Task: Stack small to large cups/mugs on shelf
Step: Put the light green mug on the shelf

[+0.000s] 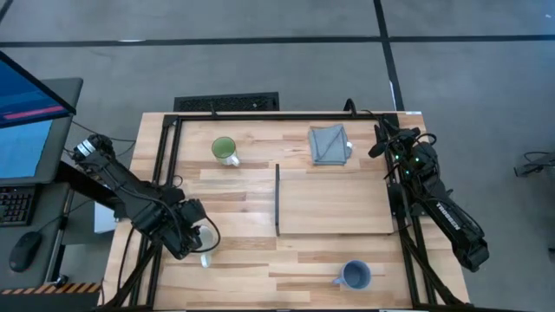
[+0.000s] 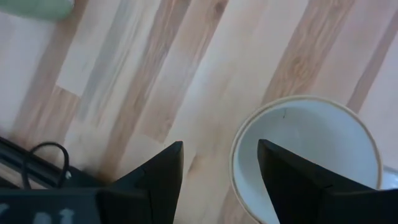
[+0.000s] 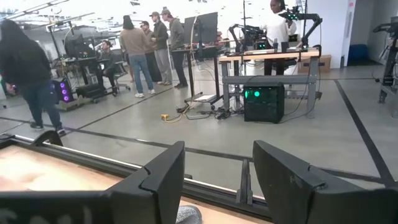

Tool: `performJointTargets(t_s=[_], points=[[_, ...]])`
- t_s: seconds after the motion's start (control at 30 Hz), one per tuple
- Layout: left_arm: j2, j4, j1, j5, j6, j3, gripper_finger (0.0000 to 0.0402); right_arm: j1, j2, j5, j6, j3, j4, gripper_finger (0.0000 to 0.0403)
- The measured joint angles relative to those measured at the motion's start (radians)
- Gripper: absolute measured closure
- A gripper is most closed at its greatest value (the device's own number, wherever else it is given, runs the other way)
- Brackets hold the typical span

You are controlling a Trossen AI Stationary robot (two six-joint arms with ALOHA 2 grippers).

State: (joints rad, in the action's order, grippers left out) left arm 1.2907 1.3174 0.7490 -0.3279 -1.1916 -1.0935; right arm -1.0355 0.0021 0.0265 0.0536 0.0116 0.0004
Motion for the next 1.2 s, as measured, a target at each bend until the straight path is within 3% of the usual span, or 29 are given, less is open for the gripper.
performJointTargets(t_s=[0.17,0.4,0.83,1.2], points=[[0.000,0.000,0.000,0.047,-0.017,0.000,0.0203,0.000,0.000,0.000,0.000,0.000,0.000,0.0191],[0.000,0.000,-0.006,0.036,0.013,0.000,0.0203,0.000,0.000,0.000,0.000,0.000,0.000,0.0191],[0.000,-0.088,-0.036,0.030,0.266,0.001,0.0203,0.000,0.000,0.000,0.000,0.000,0.000,0.0191],[0.003,-0.149,-0.059,0.087,0.293,0.001,0.0203,0.000,0.000,0.000,0.000,0.000,0.000,0.0191]])
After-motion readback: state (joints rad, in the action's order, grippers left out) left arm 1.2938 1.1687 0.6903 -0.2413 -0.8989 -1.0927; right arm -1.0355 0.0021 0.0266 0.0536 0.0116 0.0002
